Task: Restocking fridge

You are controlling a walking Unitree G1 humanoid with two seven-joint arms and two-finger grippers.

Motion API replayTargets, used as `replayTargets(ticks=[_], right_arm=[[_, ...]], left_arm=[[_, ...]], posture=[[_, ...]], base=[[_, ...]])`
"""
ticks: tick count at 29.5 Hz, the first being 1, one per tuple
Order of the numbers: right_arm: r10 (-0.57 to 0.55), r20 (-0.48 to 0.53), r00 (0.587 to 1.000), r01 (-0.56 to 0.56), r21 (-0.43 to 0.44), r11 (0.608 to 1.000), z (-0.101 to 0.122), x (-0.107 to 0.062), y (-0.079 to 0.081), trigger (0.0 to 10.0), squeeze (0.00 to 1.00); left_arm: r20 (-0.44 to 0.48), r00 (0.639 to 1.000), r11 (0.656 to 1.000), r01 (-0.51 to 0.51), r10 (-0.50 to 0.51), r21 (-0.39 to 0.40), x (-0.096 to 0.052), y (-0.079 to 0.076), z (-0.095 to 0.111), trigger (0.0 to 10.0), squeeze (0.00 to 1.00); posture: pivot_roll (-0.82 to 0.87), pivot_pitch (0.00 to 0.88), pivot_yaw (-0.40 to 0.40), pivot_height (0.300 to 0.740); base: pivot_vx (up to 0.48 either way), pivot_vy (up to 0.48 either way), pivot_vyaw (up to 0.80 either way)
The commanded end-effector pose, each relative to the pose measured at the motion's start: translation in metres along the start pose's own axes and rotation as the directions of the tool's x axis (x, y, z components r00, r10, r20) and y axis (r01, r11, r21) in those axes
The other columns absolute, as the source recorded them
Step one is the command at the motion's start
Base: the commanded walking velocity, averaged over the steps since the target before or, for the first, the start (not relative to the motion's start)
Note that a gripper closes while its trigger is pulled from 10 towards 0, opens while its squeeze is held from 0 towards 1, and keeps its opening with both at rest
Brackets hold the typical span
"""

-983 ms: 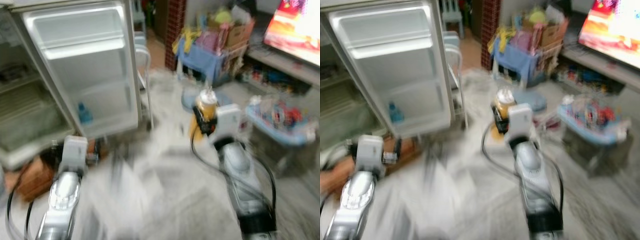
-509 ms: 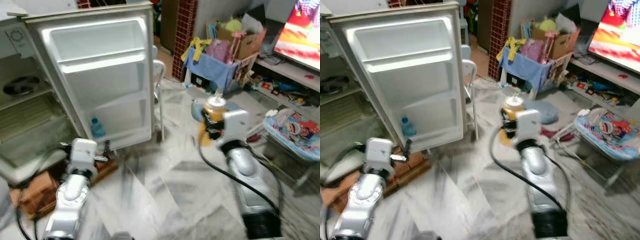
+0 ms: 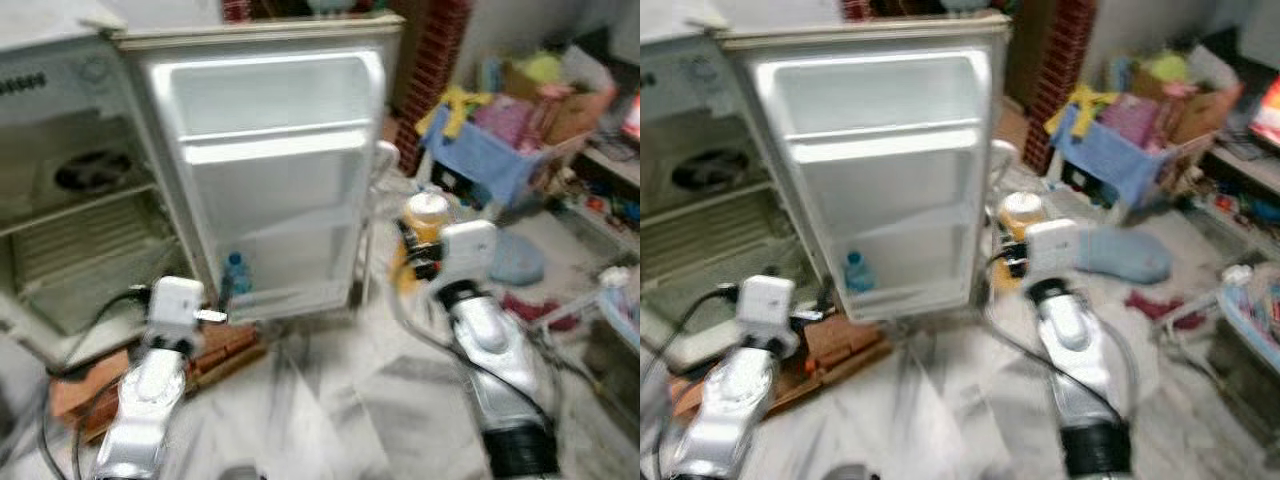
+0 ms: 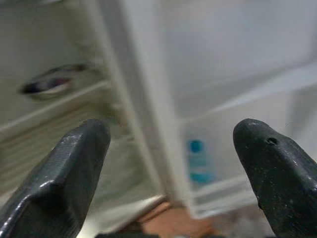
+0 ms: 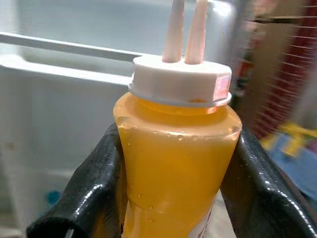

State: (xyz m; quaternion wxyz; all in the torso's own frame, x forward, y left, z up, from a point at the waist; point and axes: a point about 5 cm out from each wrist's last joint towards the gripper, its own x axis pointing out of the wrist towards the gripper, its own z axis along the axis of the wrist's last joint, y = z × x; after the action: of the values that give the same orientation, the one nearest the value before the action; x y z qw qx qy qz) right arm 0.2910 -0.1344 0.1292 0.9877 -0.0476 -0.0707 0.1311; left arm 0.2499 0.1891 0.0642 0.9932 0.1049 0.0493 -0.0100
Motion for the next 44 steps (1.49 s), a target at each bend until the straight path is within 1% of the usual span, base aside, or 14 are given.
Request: replayTargets(ticks=[1, 5, 6, 12, 16, 21, 26, 28, 29, 30, 31, 34, 40, 44], right_arm=[[-0.036, 0.018, 0.999, 0.037, -0.022, 0.999, 0.005, -0.002, -0.012, 10.0, 0.00], [-0.033, 0.018, 0.999, 0.034, -0.022, 0.999, 0.005, -0.002, -0.012, 10.0, 0.00], [-0.039, 0.016, 0.999, 0.039, -0.022, 0.999, 0.004, -0.002, -0.013, 10.0, 0.00], [-0.046, 0.013, 0.999, 0.046, -0.022, 0.999, 0.003, -0.003, -0.013, 10.0, 0.00], [-0.053, 0.006, 0.999, 0.054, -0.020, 0.998, 0.001, -0.005, -0.015, 10.0, 0.00], [-0.063, 0.005, 0.998, 0.063, 0.004, 0.998, 0.000, -0.006, -0.016, 10.0, 0.00], [-0.033, -0.017, 0.999, 0.034, 0.020, 0.999, -0.003, -0.010, -0.016, 10.0, 0.00], [0.004, -0.029, 1.000, -0.004, 0.031, 0.999, -0.005, -0.018, -0.016, 10.0, 0.00], [0.004, -0.029, 1.000, -0.004, 0.031, 0.999, -0.005, -0.018, -0.016, 10.0, 0.00], [0.014, -0.033, 0.999, -0.013, 0.032, 0.999, -0.005, -0.021, -0.017, 10.0, 0.00], [0.035, -0.044, 0.998, -0.033, 0.040, 0.999, -0.007, -0.028, -0.018, 10.0, 0.00], [0.056, -0.066, 0.996, -0.052, 0.066, 0.996, -0.011, -0.035, -0.018, 10.0, 0.00], [0.100, -0.067, 0.993, -0.092, 0.122, 0.988, -0.012, -0.036, -0.011, 10.0, 0.00], [0.173, -0.066, 0.983, -0.161, 0.165, 0.973, -0.012, -0.034, 0.004, 10.0, 0.00]], left_arm=[[0.006, 1.000, 0.999, 0.021, -0.021, -0.024, 0.001, -0.007, 0.002, 10.0, 0.00], [0.015, 0.999, 0.998, 0.032, -0.032, -0.044, 0.002, -0.009, 0.004, 10.0, 0.00], [-0.010, 0.999, 0.998, 0.031, -0.031, -0.047, 0.002, -0.011, 0.002, 10.0, 0.00], [0.008, 0.998, 0.996, 0.058, -0.058, -0.060, 0.001, -0.013, 0.003, 10.0, 0.00], [0.027, 0.998, 0.996, 0.056, -0.055, -0.069, -0.005, -0.013, 0.005, 10.0, 0.00], [0.009, 0.999, 0.998, 0.038, -0.038, -0.054, -0.015, -0.011, 0.004, 10.0, 0.00], [-0.020, 0.999, 0.998, 0.038, -0.040, -0.058, -0.031, -0.010, -0.002, 10.0, 0.00], [-0.077, 0.997, 0.994, -0.013, 0.005, -0.111, -0.037, -0.007, -0.005, 10.0, 0.00], [-0.077, 0.997, 0.994, -0.013, 0.005, -0.111, -0.037, -0.007, -0.005, 10.0, 0.00], [-0.088, 0.996, 0.990, -0.024, 0.012, -0.141, -0.040, -0.007, -0.004, 10.0, 0.00], [-0.087, 0.996, 0.991, -0.011, -0.001, -0.136, -0.045, -0.009, -0.001, 10.0, 0.00], [-0.097, 0.995, 0.992, 0.017, -0.030, -0.125, -0.052, -0.013, -0.003, 10.0, 0.00], [-0.108, 0.994, 0.993, 0.017, -0.030, -0.120, -0.050, -0.015, -0.004, 10.0, 0.00], [-0.129, 0.992, 0.990, -0.015, -0.004, -0.143, -0.044, -0.011, -0.002, 10.0, 0.00]], posture=[[0.06, 0.008, -0.009, 0.740], [0.06, 0.008, -0.006, 0.740], [0.06, 0.008, -0.004, 0.740], [0.06, 0.002, -0.001, 0.740], [0.06, 0.000, 0.002, 0.740], [0.06, 0.000, 0.002, 0.740], [0.08, 0.000, 0.002, 0.740], [0.08, 0.000, 0.000, 0.740], [0.08, 0.000, 0.000, 0.740], [0.08, 0.000, -0.002, 0.740], [0.08, 0.000, -0.002, 0.740], [0.09, 0.001, -0.005, 0.740], [0.08, 0.004, -0.001, 0.740], [0.08, 0.006, 0.003, 0.740]], base=[[0.428, 0.000, 0.80], [0.382, 0.278, 0.74], [0.334, 0.345, 0.41], [0.319, 0.313, 0.00], [0.000, 0.000, 0.00], [0.000, 0.000, 0.00], [0.000, 0.000, 0.00], [0.000, 0.000, 0.00], [0.000, 0.000, 0.00], [0.000, 0.000, 0.00], [0.000, 0.000, 0.00], [0.000, 0.000, 0.00], [0.000, 0.000, 0.00], [0.000, 0.000, 0.00]])
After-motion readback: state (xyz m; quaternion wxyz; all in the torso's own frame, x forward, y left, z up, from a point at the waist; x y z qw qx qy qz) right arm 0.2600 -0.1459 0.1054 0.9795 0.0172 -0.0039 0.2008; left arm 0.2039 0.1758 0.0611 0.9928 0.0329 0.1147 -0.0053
